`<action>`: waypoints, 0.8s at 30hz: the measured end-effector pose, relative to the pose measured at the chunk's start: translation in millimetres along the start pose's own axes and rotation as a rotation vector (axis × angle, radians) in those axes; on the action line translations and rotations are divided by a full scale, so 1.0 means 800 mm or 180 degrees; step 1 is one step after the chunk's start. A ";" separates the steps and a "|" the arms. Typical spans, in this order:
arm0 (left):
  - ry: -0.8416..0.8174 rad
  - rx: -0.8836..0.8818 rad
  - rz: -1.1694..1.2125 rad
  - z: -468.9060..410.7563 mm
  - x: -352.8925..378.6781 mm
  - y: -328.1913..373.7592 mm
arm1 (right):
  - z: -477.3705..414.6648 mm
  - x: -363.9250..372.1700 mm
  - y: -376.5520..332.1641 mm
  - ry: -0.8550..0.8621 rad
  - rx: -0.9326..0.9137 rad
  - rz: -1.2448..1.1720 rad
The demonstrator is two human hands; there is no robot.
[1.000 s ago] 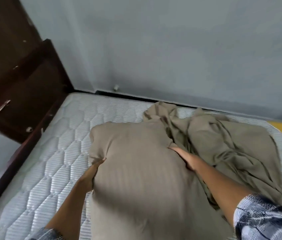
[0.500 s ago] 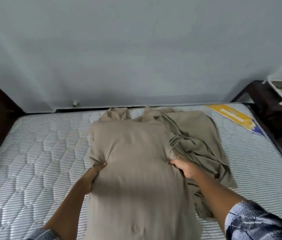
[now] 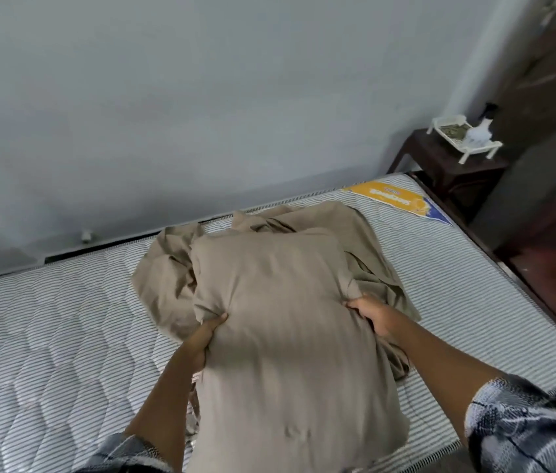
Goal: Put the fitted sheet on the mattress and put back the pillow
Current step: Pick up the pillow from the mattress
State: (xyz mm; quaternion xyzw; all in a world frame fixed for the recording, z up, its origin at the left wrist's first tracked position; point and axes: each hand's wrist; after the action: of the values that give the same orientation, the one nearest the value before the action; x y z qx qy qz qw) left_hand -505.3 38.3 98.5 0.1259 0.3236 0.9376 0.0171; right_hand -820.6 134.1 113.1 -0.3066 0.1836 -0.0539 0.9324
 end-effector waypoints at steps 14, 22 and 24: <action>0.0032 0.0346 -0.0385 -0.037 0.161 0.054 | -0.053 -0.136 -0.006 -0.0145 0.0218 -0.0716; 0.0567 0.0817 -0.0999 -0.076 0.318 0.028 | -0.111 -0.276 0.006 -0.0333 -0.0013 -0.0779; 0.0785 0.1025 -0.1429 -0.083 0.356 0.014 | -0.122 -0.309 0.011 -0.0386 -0.0057 -0.0751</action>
State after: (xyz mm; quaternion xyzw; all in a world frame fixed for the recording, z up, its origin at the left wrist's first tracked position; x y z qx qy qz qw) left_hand -796.7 21.9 119.3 -0.0625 0.4875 0.8552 0.1643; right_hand -1086.4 139.6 111.5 -0.3371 0.0901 -0.1429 0.9262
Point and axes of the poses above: each hand's wrist, its own z-axis away from the middle knuckle, its own x-axis out of the palm, y = z × x, and after that the axes turned 9 degrees about z, right-handed
